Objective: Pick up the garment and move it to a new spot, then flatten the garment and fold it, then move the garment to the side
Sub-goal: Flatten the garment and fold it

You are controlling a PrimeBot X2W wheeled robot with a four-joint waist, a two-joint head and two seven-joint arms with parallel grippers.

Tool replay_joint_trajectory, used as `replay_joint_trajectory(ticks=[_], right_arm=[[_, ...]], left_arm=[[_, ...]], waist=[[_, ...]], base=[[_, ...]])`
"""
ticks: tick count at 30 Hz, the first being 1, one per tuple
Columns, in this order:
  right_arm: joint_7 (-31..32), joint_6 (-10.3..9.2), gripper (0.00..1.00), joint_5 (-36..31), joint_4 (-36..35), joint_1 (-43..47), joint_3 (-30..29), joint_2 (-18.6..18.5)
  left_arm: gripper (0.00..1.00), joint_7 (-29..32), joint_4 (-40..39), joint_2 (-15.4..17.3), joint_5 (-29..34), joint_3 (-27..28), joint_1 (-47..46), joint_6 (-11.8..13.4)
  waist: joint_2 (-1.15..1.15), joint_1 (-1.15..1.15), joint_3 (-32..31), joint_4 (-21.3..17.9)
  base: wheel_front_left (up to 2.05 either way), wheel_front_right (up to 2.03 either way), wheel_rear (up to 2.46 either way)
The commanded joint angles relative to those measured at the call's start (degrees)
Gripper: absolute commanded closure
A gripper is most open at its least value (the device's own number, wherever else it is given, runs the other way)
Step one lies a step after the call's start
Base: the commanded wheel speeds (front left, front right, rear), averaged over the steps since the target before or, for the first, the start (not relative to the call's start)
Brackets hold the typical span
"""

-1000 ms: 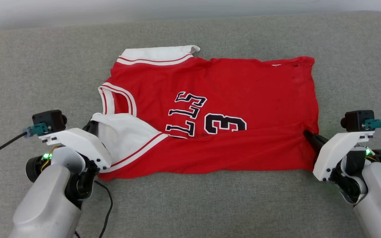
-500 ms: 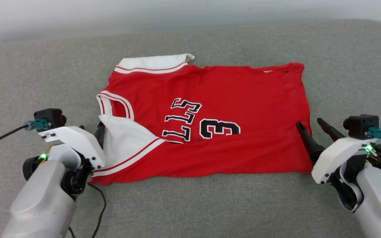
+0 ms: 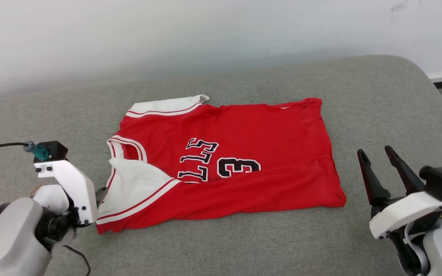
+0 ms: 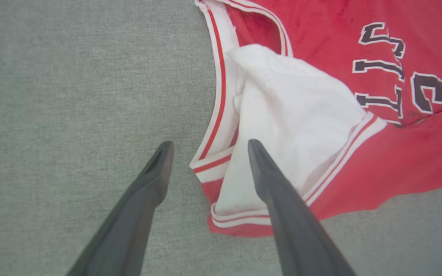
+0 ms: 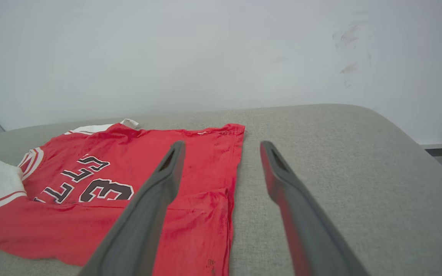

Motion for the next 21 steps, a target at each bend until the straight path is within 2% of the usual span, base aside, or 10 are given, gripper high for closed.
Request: replay_joint_trajectory(ticks=[1,8,12,15,16,17,21], right_arm=[[0.39,-0.03,0.00,-0.67,-1.31,1.04,-0.56,0.69],[3.54,-0.03,0.00,-2.55,-8.00,4.04,-3.36,4.11],[4.37,-0.03,0.00,-2.60,-9.87,3.81,-3.50,5.26],[4.79,-0.03,0.00,-2.06,-10.50,3.10,-3.69,5.68],[4.96,-0.03,0.00,-1.85,-10.46,2.90,-3.72,5.82],[5.25,-0.03,0.00,-1.50,-10.33,2.78,-3.91,5.96],[6.82,-0.03,0.00,-0.18,-9.36,2.24,-4.68,5.34]], left_arm=[[0.00,1.52,-1.14,0.99,-0.50,-0.04,0.78,0.60],[0.00,10.41,-8.49,4.73,-1.91,-1.00,4.68,4.86],[0.00,12.46,-9.83,4.98,-2.37,-1.31,5.60,6.65],[0.00,13.62,-9.41,3.67,-3.55,-1.44,6.12,7.39],[0.62,13.79,-9.16,2.92,-4.22,-1.37,6.36,7.41],[1.00,13.83,-9.06,2.25,-4.60,-1.41,6.54,7.25],[1.00,12.38,-9.03,0.91,-5.04,-1.38,6.64,6.54]], waist=[[0.00,0.00,0.34,-0.32],[0.00,0.00,3.34,-2.09],[0.00,0.00,5.37,-3.09],[0.00,0.00,6.84,-3.64],[0.00,0.00,7.08,-3.78],[0.00,0.00,7.33,-3.90],[0.00,0.00,7.57,-3.80]], base=[[0.00,0.00,0.00],[0.00,0.00,0.00],[0.00,0.00,0.00],[0.00,0.00,0.00],[0.00,0.00,0.00],[0.00,0.00,0.00],[0.00,0.00,0.00]])
